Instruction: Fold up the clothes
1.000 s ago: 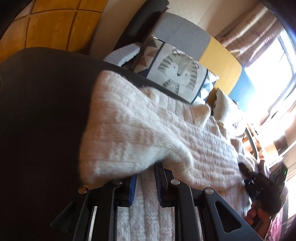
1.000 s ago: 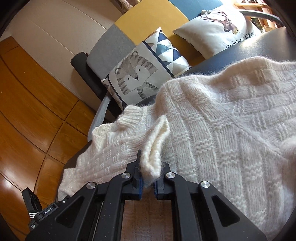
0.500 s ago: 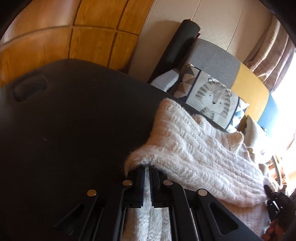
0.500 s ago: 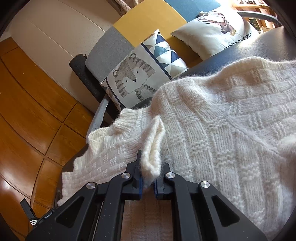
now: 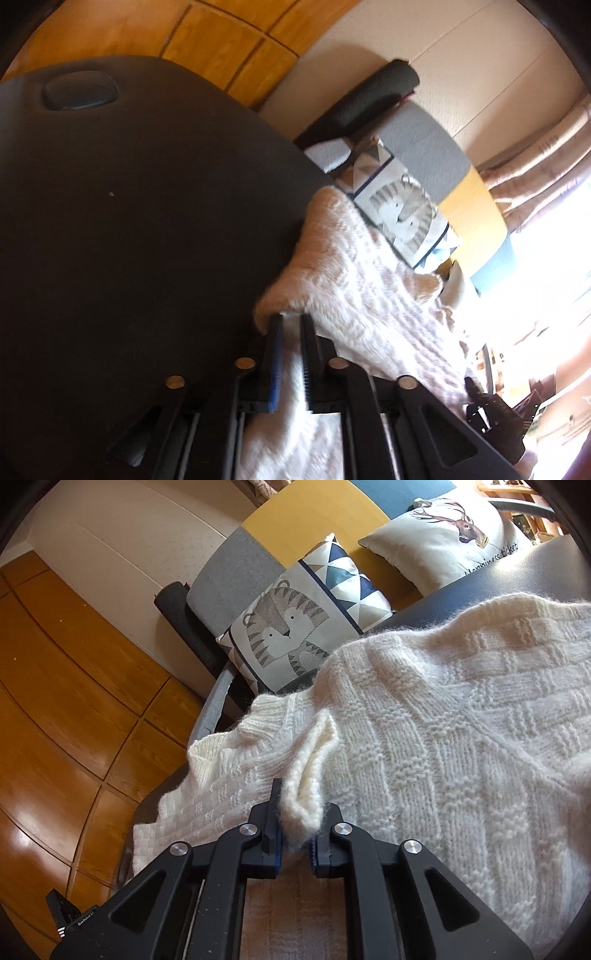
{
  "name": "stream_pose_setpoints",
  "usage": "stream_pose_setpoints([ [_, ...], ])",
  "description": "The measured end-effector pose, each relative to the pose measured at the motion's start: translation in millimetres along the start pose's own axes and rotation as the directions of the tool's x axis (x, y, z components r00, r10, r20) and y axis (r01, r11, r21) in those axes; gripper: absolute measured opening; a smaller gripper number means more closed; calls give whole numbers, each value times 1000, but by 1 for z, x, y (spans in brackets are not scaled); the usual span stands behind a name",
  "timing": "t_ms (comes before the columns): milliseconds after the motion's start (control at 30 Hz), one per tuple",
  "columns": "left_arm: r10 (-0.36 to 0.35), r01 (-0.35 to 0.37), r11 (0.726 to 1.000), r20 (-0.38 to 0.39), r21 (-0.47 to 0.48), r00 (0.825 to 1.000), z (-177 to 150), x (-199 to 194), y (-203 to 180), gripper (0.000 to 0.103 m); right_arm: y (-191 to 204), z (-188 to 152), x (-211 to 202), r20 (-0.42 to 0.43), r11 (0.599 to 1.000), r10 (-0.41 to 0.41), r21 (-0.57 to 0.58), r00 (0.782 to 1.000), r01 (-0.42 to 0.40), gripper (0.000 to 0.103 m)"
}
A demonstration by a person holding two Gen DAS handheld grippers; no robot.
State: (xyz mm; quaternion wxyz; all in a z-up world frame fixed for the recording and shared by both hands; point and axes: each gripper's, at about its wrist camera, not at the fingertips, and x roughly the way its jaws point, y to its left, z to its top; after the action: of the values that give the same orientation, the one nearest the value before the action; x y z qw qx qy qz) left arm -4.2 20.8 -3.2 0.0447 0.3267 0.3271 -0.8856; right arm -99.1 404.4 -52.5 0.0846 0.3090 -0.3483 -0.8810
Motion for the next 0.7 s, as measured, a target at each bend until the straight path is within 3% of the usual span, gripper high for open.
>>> stream_pose_setpoints([
  [100, -43, 44, 999, 19, -16, 999, -6, -11, -6, 16, 4, -1, 2, -7, 1000, 12, -24, 1000, -12, 27],
  [200, 0, -6, 999, 138, 48, 990, 0, -23, -31, 17, 4, -1, 4, -11, 1000, 3, -25, 1000, -4, 26],
  [267, -22, 9, 997, 159, 82, 987, 5, -16, -45, 18, 5, -2, 5, -18, 1000, -2, -29, 1000, 2, 24],
  [367, 8, -14, 976, 28, 217, 1000, 13, 26, -69, 18, 3, -2, 5, -16, 1000, -9, -28, 1000, 9, 17],
  [400, 60, -52, 958, -20, 283, 998, 14, 45, -77, 18, 3, -2, 4, -12, 1000, -4, -27, 1000, 4, 16],
  [467, 205, -175, 909, -39, 379, 978, 13, 69, -80, 18, 1, -2, 2, -3, 1000, 6, -24, 1000, -6, 16],
  [600, 194, -184, 945, -10, 271, 981, 21, 62, -49, 15, -1, -2, -1, 10, 999, 35, -16, 999, -35, 16],
  [700, 100, -95, 986, -32, 134, 995, 28, 61, -16, 15, 0, -1, 1, -5, 998, 58, -19, 998, -58, 17],
])
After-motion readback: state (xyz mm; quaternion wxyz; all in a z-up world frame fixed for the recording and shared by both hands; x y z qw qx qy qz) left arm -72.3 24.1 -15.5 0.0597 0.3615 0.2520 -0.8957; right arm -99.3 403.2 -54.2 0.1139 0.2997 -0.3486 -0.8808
